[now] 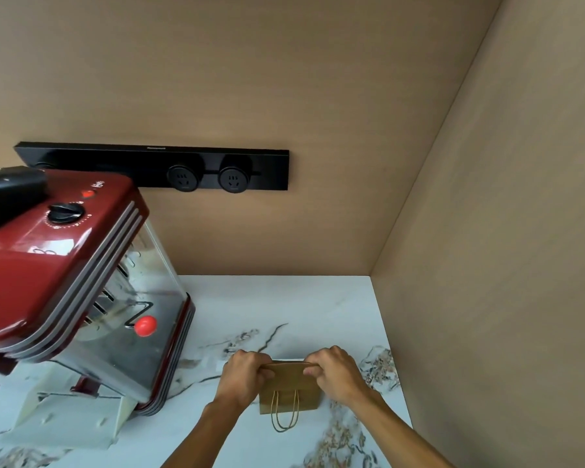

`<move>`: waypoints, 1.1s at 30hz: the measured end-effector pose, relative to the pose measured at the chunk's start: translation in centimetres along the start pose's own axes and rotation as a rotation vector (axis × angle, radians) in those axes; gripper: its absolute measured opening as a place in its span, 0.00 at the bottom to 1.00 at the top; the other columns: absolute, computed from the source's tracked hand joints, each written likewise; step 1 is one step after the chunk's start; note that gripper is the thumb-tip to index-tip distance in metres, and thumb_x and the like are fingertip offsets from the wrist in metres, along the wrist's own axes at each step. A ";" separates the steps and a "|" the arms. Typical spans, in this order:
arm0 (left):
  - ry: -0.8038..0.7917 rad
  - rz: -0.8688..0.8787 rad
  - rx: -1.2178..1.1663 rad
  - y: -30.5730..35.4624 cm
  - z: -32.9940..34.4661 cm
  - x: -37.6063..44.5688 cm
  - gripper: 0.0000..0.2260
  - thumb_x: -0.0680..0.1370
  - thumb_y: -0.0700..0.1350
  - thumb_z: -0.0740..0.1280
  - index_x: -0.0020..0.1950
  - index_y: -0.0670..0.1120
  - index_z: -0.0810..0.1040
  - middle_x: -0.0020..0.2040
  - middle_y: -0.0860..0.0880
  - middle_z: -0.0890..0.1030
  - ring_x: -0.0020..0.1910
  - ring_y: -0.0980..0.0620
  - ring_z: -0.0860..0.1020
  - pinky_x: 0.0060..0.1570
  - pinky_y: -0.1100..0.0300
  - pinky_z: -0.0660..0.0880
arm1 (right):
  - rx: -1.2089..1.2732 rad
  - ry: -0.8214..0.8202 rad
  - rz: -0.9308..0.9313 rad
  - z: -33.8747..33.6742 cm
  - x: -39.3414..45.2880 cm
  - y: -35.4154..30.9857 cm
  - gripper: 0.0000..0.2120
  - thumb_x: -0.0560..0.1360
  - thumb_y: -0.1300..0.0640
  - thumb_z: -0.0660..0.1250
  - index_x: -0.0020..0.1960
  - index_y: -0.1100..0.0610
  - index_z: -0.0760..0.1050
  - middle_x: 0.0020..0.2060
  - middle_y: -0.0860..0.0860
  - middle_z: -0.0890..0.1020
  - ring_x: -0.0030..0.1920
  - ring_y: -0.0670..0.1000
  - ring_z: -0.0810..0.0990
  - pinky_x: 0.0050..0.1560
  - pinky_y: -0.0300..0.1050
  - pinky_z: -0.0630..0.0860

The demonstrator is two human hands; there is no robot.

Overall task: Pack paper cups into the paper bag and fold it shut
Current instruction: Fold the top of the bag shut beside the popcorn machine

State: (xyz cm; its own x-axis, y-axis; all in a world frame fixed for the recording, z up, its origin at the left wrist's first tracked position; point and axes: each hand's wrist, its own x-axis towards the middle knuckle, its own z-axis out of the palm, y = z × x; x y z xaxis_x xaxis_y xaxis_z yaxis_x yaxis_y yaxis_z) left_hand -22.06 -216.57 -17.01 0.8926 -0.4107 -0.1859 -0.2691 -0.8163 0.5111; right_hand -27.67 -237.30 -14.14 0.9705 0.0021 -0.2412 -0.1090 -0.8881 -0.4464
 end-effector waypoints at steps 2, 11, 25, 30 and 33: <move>0.014 -0.022 -0.048 -0.3 0.2 -0.4 0.04 0.70 0.43 0.68 0.41 0.51 0.83 0.34 0.50 0.83 0.36 0.50 0.79 0.38 0.55 0.77 | 0.012 -0.010 0.002 0.2 0.1 0.1 0.07 0.77 0.54 0.66 0.43 0.55 0.79 0.39 0.53 0.86 0.45 0.53 0.84 0.45 0.42 0.78; 0.004 -0.099 -0.120 0.0 0.0 -0.5 0.05 0.68 0.43 0.70 0.40 0.53 0.82 0.34 0.52 0.84 0.37 0.53 0.80 0.40 0.57 0.78 | 0.040 -0.003 0.035 0.3 0.2 -0.3 0.06 0.77 0.52 0.65 0.47 0.52 0.80 0.36 0.51 0.83 0.45 0.54 0.82 0.45 0.43 0.77; 0.143 -0.187 -0.341 1.1 0.3 -1.5 0.21 0.70 0.33 0.73 0.30 0.61 0.77 0.28 0.59 0.79 0.34 0.61 0.77 0.35 0.76 0.69 | 0.170 0.057 0.098 0.8 -0.4 -0.1 0.11 0.77 0.63 0.66 0.51 0.52 0.85 0.43 0.47 0.87 0.48 0.44 0.84 0.52 0.37 0.79; 0.134 -0.191 -0.314 1.1 0.7 -1.5 0.17 0.70 0.33 0.72 0.34 0.56 0.83 0.33 0.53 0.83 0.36 0.56 0.80 0.35 0.75 0.70 | -0.055 0.013 0.050 0.1 -0.3 -1.0 0.05 0.75 0.53 0.69 0.48 0.53 0.83 0.43 0.53 0.87 0.48 0.53 0.84 0.44 0.41 0.74; 0.131 -0.162 -0.277 1.1 0.9 -1.2 0.23 0.69 0.33 0.71 0.29 0.62 0.78 0.28 0.60 0.80 0.34 0.59 0.79 0.34 0.74 0.70 | -0.119 -0.030 -0.006 0.4 0.3 -2.6 0.06 0.76 0.55 0.68 0.48 0.55 0.83 0.46 0.55 0.86 0.51 0.56 0.83 0.49 0.43 0.76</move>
State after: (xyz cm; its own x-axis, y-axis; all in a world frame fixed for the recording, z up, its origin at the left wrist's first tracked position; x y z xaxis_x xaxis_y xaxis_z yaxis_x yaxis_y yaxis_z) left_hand -23.78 -217.34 -16.95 0.9595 -0.2144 -0.1828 -0.0280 -0.7182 0.6952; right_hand -27.16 -234.83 -13.39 0.9640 0.0194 -0.2654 -0.0756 -0.9362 -0.3431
